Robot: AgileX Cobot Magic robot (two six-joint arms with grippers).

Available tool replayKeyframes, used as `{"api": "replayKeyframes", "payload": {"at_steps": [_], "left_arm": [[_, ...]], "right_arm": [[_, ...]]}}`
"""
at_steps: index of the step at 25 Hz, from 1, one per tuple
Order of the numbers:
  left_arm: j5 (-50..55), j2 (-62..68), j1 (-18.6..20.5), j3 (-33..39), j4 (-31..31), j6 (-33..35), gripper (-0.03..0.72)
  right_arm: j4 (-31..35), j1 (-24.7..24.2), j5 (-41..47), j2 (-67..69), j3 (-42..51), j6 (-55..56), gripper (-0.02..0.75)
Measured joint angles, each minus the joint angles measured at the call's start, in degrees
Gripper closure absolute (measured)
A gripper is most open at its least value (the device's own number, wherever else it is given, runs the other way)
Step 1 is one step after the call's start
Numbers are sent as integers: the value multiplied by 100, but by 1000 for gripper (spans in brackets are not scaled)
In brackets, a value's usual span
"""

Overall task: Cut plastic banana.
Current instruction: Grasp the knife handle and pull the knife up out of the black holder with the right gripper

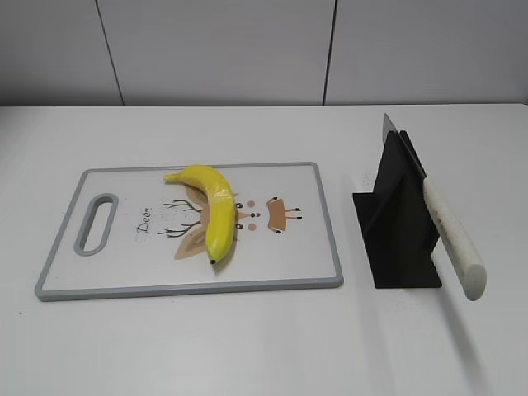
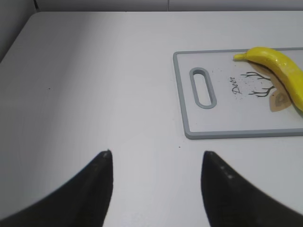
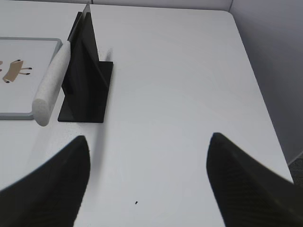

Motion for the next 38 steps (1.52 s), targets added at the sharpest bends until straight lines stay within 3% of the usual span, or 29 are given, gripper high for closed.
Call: {"api": "replayKeyframes", "payload": {"at_steps": [38], "left_arm": [[0,0,0,0,16,0,145]], "right_arm": [[0,0,-12,89,-20,0,152]]}}
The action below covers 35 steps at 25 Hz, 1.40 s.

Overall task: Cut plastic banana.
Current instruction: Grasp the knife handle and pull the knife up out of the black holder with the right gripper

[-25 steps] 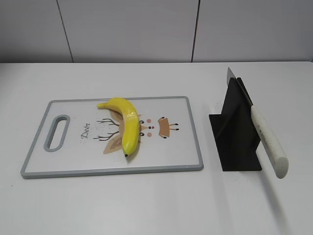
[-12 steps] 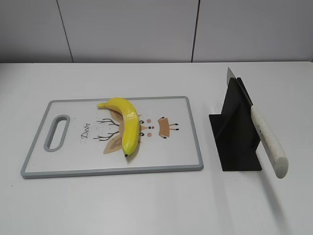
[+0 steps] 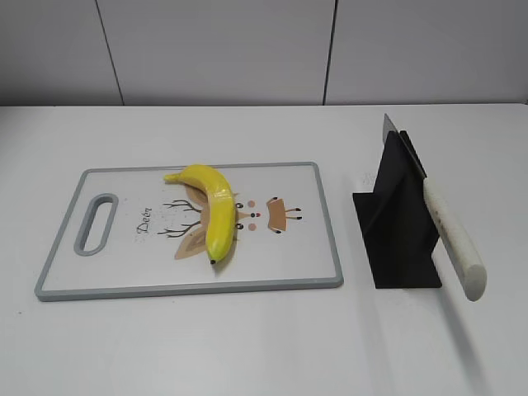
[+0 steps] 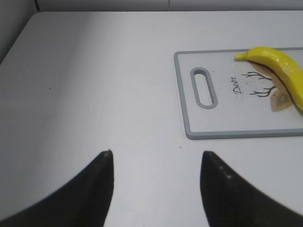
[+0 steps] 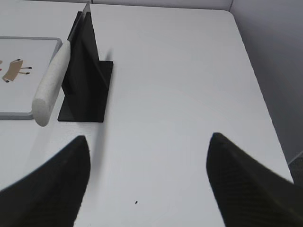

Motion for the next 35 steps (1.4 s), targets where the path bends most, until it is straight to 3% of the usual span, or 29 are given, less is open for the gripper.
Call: {"api": "replayKeyframes", "payload": {"at_steps": [7,14,16,24,35], "left_arm": [[0,0,0,0,0,0,145],[0,0,0,0,0,0,146],[0,0,0,0,0,0,150],[-5,0,0,0,0,0,152],[-5,0,0,0,0,0,153]], "right_arm": [[-18,0,-65,1462,-416,0,224],[313,79,-155,3048,-1275,5,237],[318,355,-209,3341,-1411,136,237],[-239,2227,-8,4634,-1947,1141,240],[-98,2389,673,7004,-3159,1315,240]]}}
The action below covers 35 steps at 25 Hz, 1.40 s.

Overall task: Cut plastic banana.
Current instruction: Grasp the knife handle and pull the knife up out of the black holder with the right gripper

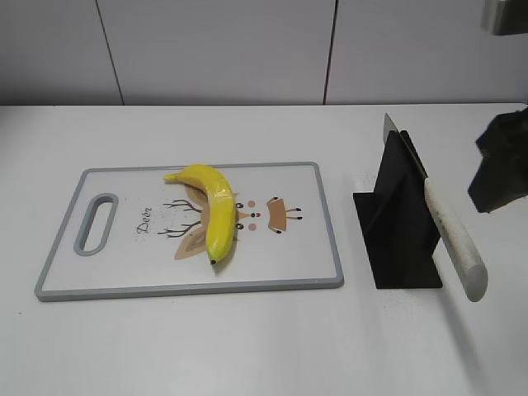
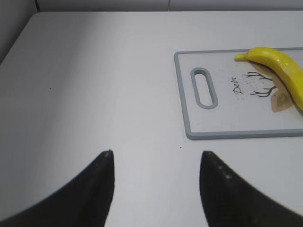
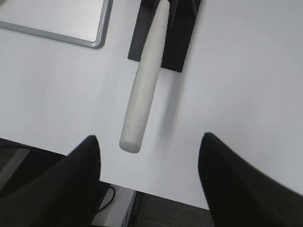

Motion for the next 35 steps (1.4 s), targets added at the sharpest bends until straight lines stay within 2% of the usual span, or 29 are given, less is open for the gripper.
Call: {"api": "replayKeyframes", "payload": {"at_steps": [10,14,22,24,26,29,35], "left_arm": [[0,0,0,0,0,0,157],[0,0,0,0,0,0,157],[0,0,0,0,0,0,157],[0,0,0,0,0,0,157],[0,0,0,0,0,0,157],[0,0,0,0,0,0,157],[0,0,0,0,9,0,157]], "right_arm": [[126,0,9,1520,-211,17,240],[345,0,-234,1917,-211,28,240],[326,0,-264,2473,-211,282,246],[320,0,-264,2502,-211,382,283],[274,0,-264,2506,-211,508,354],[54,0,-164,2515,-211,676,556],[-111,1,-132,2515,-211,817,566]]}}
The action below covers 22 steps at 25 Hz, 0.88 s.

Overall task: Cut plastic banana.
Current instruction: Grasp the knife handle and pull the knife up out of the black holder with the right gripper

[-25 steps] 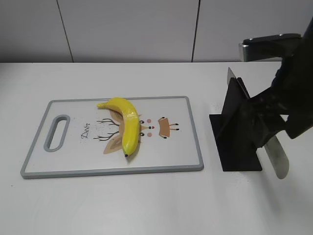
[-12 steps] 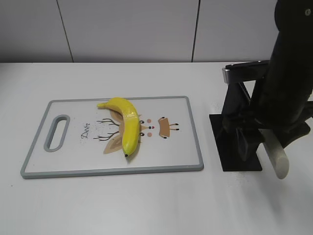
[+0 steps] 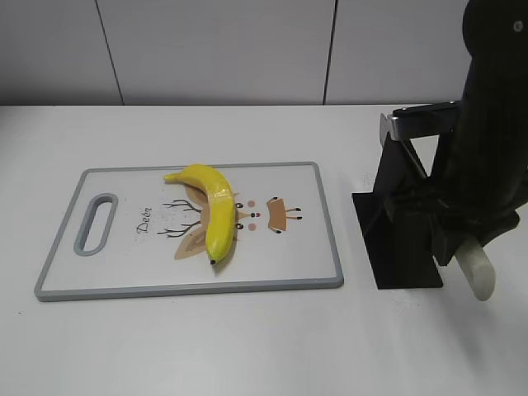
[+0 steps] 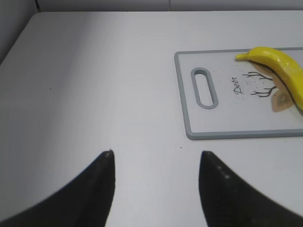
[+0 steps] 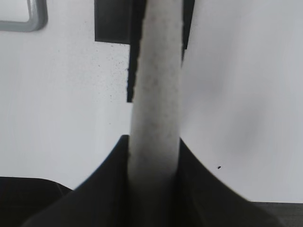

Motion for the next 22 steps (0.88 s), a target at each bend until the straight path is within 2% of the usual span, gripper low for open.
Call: {"api": "replayKeyframes", "payload": {"at_steps": [10,22], "left_arm": [[0,0,0,0,5,-5,157],[0,0,0,0,7,-11,157]], "right_arm": [[-46,0,131,-302,-122,89,570],[-192,0,485,-1202,-777,93,571]]}}
